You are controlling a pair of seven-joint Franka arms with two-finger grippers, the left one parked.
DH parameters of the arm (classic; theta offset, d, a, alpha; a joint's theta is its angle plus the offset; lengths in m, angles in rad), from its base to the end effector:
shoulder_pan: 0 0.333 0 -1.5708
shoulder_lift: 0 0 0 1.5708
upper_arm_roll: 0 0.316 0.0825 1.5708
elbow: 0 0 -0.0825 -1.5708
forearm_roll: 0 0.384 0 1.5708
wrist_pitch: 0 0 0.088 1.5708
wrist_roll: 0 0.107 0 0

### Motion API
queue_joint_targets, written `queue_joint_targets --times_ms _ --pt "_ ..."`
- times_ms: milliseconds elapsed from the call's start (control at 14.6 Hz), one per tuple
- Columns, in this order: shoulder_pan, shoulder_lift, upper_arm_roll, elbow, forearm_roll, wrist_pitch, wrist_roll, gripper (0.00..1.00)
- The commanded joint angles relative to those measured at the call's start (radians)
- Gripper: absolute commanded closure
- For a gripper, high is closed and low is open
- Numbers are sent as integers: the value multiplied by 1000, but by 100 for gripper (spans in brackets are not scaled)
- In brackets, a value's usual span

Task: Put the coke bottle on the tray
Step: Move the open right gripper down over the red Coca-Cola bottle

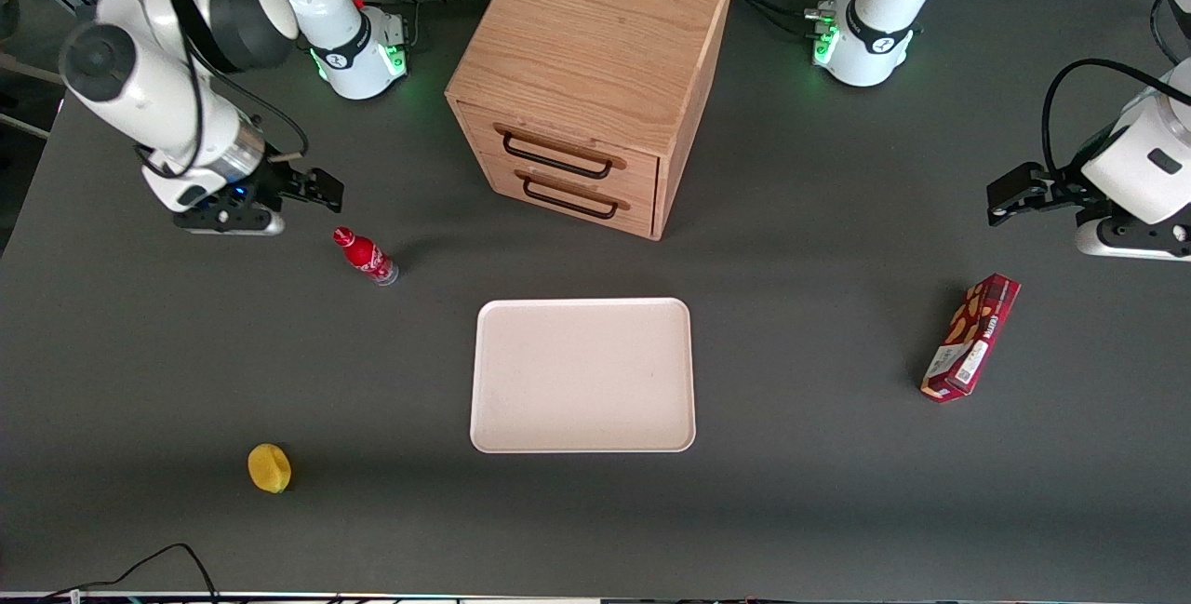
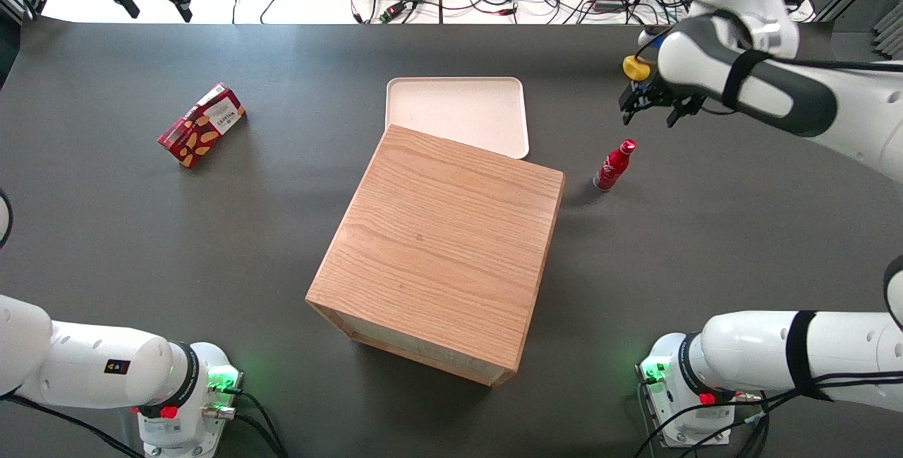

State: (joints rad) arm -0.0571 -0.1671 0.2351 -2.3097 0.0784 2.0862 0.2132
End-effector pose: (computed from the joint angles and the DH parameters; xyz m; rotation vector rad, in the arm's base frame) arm 0.4701 0.0899 0.4059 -3.1213 0.1253 0.1006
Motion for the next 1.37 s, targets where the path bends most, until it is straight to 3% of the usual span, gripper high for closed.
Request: queue_joint_targets --times_ms 0,206,343,549,961,1029,1098,1304 --pt "5 46 0 -92 8 176 9 0" --pt "5 84 0 -146 8 276 9 0" --pt "5 84 0 -162 8 282 9 1" --pt "6 83 0 -163 8 281 8 13" --pt "8 84 21 -143 6 282 8 14" --pt "6 84 21 -143 6 282 8 21" --pt "8 86 21 -143 -2 282 8 38" --pt "6 87 21 -143 -26 282 8 100"
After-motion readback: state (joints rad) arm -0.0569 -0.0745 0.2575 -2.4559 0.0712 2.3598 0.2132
